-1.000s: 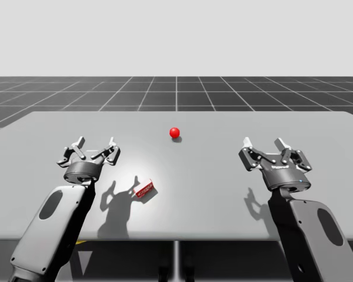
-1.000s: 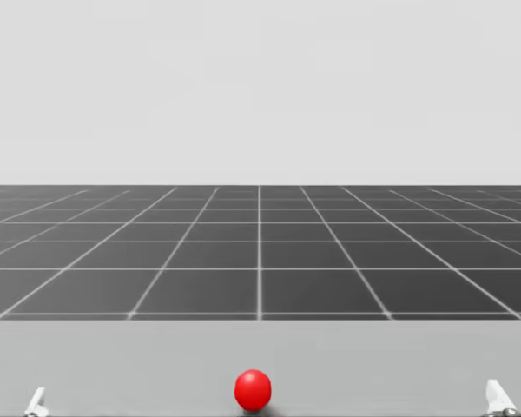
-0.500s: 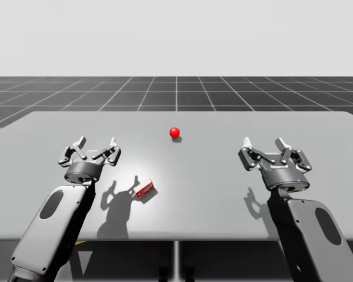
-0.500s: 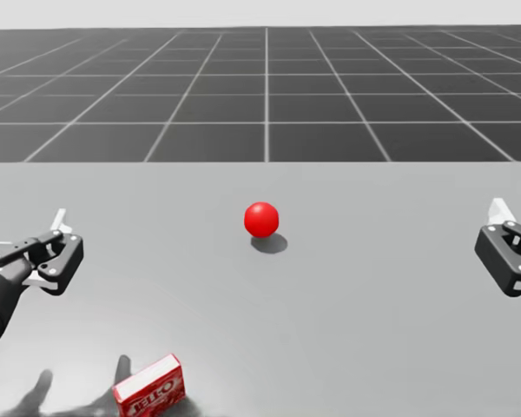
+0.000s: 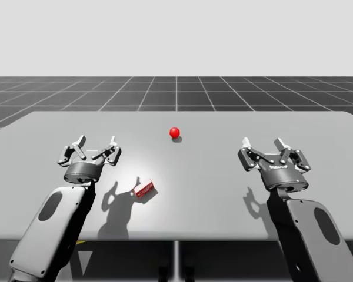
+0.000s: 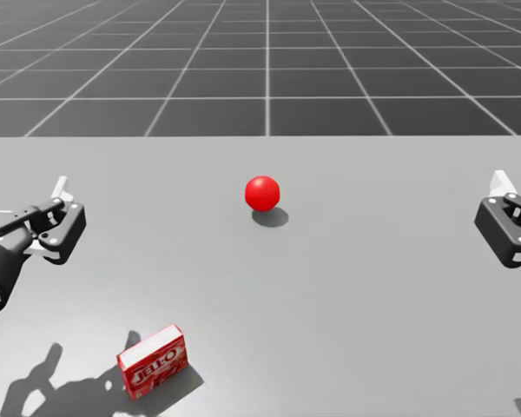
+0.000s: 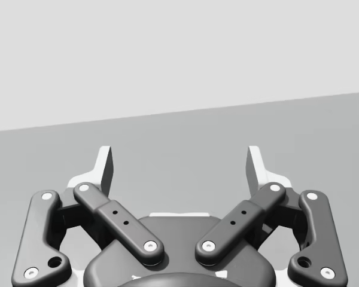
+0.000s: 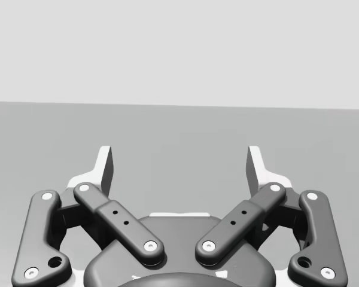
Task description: Watch the red light. When it turns green, pick up the object.
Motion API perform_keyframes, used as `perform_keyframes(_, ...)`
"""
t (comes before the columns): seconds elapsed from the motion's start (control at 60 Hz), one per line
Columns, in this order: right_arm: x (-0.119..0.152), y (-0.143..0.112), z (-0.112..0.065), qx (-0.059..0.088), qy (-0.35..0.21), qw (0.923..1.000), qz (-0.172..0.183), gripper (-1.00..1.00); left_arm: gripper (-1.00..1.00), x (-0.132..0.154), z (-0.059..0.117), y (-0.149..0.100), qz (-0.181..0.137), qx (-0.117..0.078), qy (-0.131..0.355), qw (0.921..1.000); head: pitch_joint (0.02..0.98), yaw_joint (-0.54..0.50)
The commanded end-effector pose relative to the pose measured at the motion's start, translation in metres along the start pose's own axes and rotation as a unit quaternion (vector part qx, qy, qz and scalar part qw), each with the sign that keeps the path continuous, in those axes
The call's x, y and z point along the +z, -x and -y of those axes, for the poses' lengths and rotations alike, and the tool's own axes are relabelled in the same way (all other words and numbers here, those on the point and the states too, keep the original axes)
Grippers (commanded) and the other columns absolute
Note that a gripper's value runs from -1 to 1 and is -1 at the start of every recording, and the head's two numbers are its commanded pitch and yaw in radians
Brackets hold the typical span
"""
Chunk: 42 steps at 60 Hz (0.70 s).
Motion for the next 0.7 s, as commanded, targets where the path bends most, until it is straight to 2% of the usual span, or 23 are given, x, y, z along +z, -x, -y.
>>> perform_keyframes(0.017,-0.0002,-0.0001,-0.0002,0.001,0.0,1.0,0.001,-1.0,-1.0,0.0006,0.0006,-0.0012,0.003,0.001,0.001,1.0,0.611,0.01)
perform_keyframes(0.55,-0.0005,-0.0004,0.0005,0.0,0.0,1.0,0.001,-1.0,-1.0,0.0016,0.0021,-0.0017,0.003,-0.003,0.002,1.0,0.605,0.01)
perform_keyframes(0.7,-0.0005,0.0002,-0.0003,-0.001,-0.002,1.0,-0.001,-1.0,-1.0,0.0016,0.0026,-0.0013,0.002,-0.004,0.003,1.0,0.665,0.07)
